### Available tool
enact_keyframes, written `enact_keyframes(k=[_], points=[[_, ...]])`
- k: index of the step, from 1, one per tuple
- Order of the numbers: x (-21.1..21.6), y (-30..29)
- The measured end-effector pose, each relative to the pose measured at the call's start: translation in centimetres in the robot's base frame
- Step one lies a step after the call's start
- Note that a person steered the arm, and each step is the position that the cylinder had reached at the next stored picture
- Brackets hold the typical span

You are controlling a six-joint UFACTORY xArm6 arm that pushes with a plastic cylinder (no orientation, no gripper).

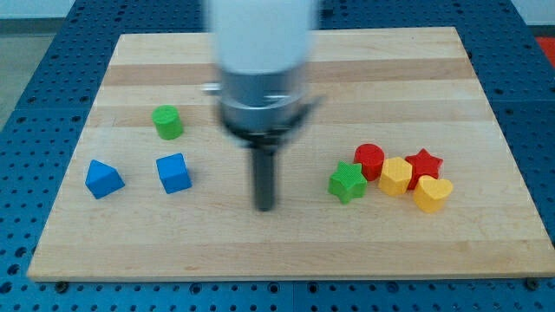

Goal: Slide the blue triangle closer to the blue cube

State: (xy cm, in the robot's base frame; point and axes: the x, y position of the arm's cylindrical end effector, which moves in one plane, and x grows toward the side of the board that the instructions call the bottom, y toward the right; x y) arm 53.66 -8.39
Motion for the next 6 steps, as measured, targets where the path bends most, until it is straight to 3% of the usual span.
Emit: enact_keyframes(k=[1, 2, 4, 6], points=[[0.0, -13.6], [-1.7, -16.8], [0.8, -22.1], [-5.3, -20.6]])
